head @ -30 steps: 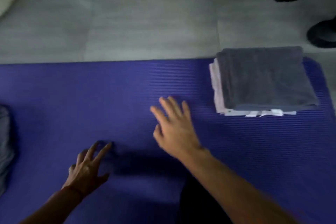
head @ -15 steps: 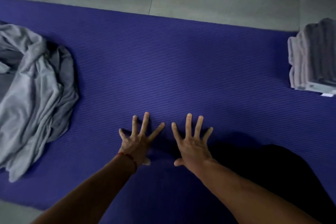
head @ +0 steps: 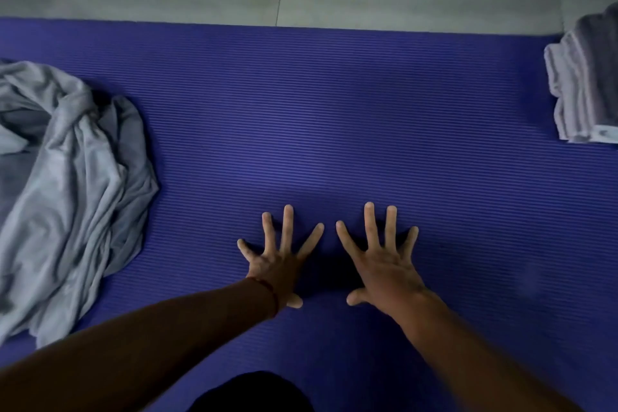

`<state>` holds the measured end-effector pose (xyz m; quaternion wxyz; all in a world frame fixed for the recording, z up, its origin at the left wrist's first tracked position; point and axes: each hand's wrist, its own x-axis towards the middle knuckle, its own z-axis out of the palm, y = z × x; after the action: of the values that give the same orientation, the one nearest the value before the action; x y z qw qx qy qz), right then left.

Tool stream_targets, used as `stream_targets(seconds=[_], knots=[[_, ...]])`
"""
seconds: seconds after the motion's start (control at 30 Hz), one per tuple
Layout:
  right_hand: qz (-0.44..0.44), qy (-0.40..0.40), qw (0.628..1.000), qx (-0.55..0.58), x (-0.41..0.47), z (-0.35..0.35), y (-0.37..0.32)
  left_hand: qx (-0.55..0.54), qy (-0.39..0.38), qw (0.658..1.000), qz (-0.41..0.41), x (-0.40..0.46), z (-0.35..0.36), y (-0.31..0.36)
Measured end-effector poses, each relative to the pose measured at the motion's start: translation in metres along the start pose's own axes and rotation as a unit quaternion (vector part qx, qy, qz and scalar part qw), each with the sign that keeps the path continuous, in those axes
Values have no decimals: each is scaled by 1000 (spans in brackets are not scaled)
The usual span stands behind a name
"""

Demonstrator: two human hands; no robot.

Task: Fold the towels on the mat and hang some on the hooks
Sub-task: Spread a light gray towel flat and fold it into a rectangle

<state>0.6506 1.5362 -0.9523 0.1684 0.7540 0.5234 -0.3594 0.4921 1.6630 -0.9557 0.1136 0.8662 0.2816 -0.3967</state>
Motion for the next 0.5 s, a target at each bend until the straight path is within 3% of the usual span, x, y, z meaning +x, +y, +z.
stream_targets(seconds=[0.3,0.4,0.5], knots=[[59,13,998,35,-6,-4,-13,-43,-4,999,22,1,4,-9],[66,67,992,84,-11,-14,-52,-119,90,987,59,-17,24,-22],[-31,152,977,146,-19,-24,-101,-206,214,953,62,-49,61,-48]])
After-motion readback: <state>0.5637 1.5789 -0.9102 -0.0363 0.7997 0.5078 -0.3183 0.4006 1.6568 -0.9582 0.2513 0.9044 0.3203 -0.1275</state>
